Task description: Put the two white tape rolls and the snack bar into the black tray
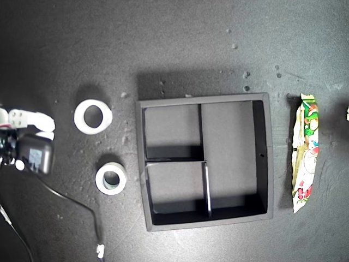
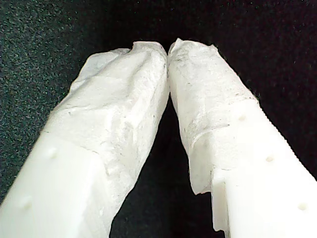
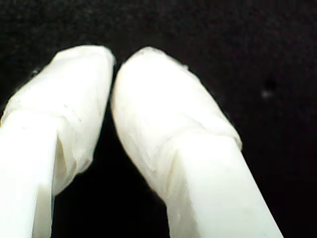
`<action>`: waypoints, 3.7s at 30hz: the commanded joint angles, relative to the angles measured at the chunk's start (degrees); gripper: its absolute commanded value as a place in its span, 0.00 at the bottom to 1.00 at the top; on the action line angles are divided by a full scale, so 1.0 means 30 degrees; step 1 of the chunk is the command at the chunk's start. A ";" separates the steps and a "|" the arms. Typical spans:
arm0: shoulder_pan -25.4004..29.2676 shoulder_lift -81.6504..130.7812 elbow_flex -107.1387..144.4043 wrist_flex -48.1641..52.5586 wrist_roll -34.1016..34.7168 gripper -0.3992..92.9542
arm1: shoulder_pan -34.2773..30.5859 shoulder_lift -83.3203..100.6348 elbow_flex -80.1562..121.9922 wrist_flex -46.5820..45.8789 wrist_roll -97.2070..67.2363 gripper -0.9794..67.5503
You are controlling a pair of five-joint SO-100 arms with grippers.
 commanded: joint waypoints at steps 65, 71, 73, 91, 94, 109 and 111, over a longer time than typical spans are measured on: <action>-0.1582 -2.9795 -2.0098 -0.4189 0.5859 0.17 | -0.6885 -0.0527 -0.4424 -1.2070 -2.0479 0.28; -0.2256 -3.1729 -2.0713 -0.5039 0.6328 0.15 | -0.7002 -0.0527 -0.4043 -1.2158 -2.1270 0.35; -0.2490 -3.2256 -2.1006 -0.5361 0.6709 0.09 | -0.6943 -0.0674 -0.4541 -1.1660 -2.1533 0.35; -0.2725 -2.8916 -2.8301 0.1641 0.9170 0.01 | -0.7617 -1.9600 -1.5059 -0.5127 -1.9893 0.34; -0.2461 -2.9795 -3.0996 0.2754 0.9727 0.01 | -0.8057 -1.9863 -1.4619 -0.5977 -1.9482 0.34; -0.0703 -3.9609 -4.4590 0.7441 1.0225 0.01 | -0.7061 -2.6982 -1.5996 -1.0605 -1.9336 0.06; -0.0703 -4.0342 -4.5322 0.8145 1.0137 0.01 | -0.6855 -2.6953 -1.6699 -0.9551 -1.9248 0.01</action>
